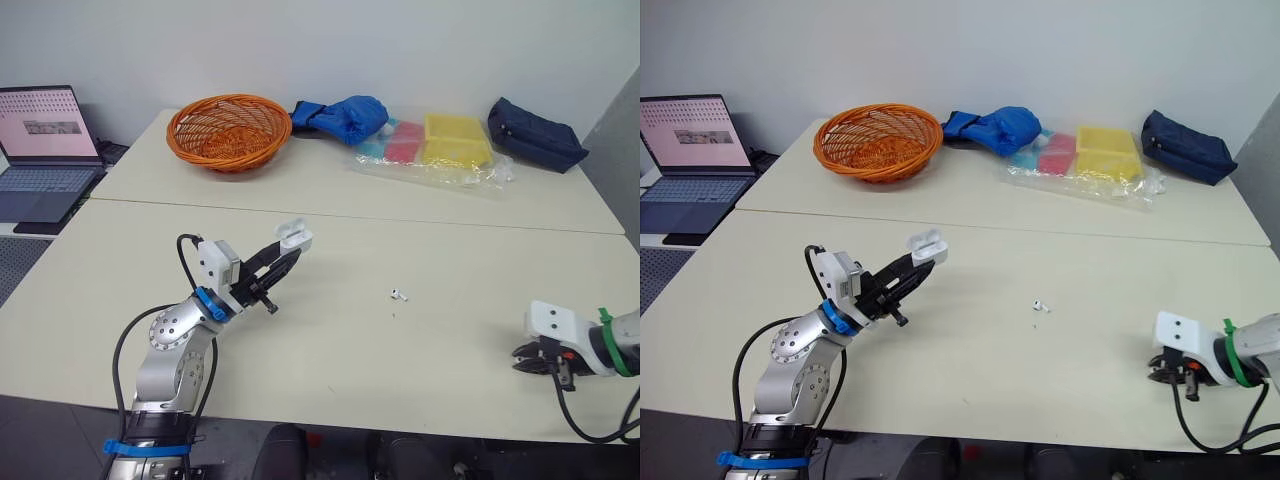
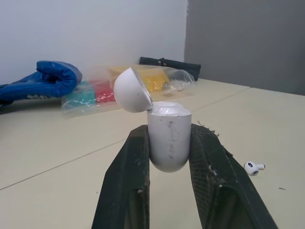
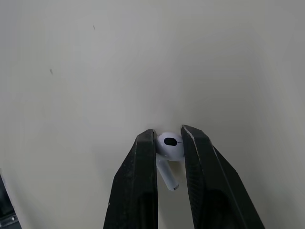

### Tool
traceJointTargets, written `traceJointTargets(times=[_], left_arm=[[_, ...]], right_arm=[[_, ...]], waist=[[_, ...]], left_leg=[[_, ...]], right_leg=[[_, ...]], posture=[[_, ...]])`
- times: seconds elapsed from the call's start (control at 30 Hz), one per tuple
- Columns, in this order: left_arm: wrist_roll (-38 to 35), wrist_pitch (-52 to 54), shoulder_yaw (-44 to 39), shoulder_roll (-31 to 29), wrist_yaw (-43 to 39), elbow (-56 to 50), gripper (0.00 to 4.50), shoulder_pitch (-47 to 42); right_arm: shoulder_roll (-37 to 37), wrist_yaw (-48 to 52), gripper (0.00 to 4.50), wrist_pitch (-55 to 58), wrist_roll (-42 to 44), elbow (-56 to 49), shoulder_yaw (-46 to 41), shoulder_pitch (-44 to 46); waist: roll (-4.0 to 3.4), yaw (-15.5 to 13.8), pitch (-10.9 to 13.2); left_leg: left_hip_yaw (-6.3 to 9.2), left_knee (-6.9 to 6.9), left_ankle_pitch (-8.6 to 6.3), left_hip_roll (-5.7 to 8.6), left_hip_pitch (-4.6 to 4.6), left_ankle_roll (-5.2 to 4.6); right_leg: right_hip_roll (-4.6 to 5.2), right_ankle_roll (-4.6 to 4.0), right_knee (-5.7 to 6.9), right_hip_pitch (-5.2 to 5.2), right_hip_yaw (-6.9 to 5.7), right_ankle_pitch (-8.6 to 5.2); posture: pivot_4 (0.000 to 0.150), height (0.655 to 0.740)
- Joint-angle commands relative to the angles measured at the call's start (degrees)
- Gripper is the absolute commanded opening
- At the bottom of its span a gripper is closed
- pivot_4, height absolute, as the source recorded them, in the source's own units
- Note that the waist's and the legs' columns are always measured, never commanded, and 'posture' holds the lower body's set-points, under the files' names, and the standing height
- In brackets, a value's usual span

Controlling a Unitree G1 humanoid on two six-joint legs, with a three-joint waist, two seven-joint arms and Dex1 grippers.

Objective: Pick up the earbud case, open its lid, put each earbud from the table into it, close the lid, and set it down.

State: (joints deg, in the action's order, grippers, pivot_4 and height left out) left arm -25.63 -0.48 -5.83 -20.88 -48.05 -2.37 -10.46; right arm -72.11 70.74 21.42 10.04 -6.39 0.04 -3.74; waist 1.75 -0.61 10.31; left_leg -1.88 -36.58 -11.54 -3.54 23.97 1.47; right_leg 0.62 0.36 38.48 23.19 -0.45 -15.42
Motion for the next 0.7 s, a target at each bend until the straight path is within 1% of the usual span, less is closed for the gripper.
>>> traceJointTargets(times=[0.03, 0.27, 0.33, 0.4, 0.57, 0.7], left_arm=[[-0.14, -1.23, 0.0, 0.0, 0.09, -2.63, 0.77, 0.45], [-0.44, -0.86, 0.12, -0.09, 0.38, -3.79, 0.77, 1.27], [-0.52, -0.83, 0.19, 0.02, 0.45, -4.0, 0.77, 1.45], [-0.62, -0.64, 0.27, 0.07, 0.55, -4.56, 0.77, 1.78], [-0.59, -0.52, 0.42, 0.16, 0.78, -5.21, 0.77, 2.49], [-0.58, -0.5, 0.78, 0.55, 1.13, -5.51, 0.77, 2.95]], right_arm=[[-2.09, 1.41, 0.4, -3.51, -2.6, 5.44, -0.93, -1.51], [-3.29, 2.36, 0.4, -8.18, -5.63, 10.27, 0.34, -0.89], [-2.9, 2.35, 1.11, -7.92, -5.82, 10.46, 0.43, -0.46], [-2.58, 2.12, 1.69, -8.15, -6.19, 10.49, 0.2, -0.45], [-3.29, 3.11, 3.43, -8.86, -6.39, 10.13, -0.51, -1.72], [-3.57, 2.62, 3.43, -8.86, -7.17, 9.61, -0.61, -2.61]], waist=[[0.0, 0.01, 0.0], [0.0, 0.02, 0.0], [0.0, 0.02, 0.0], [0.03, 0.02, -0.02], [0.07, 0.28, -0.04], [0.06, 0.18, -0.04]], left_leg=[[-0.01, -0.03, 0.0, -0.01, 0.0, 0.0], [0.0, -0.15, 0.0, -0.01, 0.0, 0.0], [-0.02, -0.16, 0.0, 0.0, 0.0, 0.01], [-0.02, -0.17, -0.01, 0.0, 0.0, 0.01], [-0.02, -0.23, -0.01, -0.02, -0.02, 0.01], [-0.01, -0.3, -0.01, -0.01, -0.05, 0.01]], right_leg=[[0.0, 0.0, -0.01, 0.0, 0.01, 0.0], [0.01, 0.0, 0.02, -0.04, 0.01, 0.01], [0.02, 0.01, 0.02, -0.05, 0.03, 0.01], [0.03, 0.01, 0.02, -0.05, 0.04, 0.01], [0.03, 0.03, 0.04, -0.07, 0.03, 0.03], [0.13, 0.04, 0.06, -0.11, 0.03, 0.04]], posture=[[0.15, 0.74], [0.15, 0.74], [0.15, 0.74], [0.15, 0.74], [0.15, 0.74], [0.15, 0.74]])
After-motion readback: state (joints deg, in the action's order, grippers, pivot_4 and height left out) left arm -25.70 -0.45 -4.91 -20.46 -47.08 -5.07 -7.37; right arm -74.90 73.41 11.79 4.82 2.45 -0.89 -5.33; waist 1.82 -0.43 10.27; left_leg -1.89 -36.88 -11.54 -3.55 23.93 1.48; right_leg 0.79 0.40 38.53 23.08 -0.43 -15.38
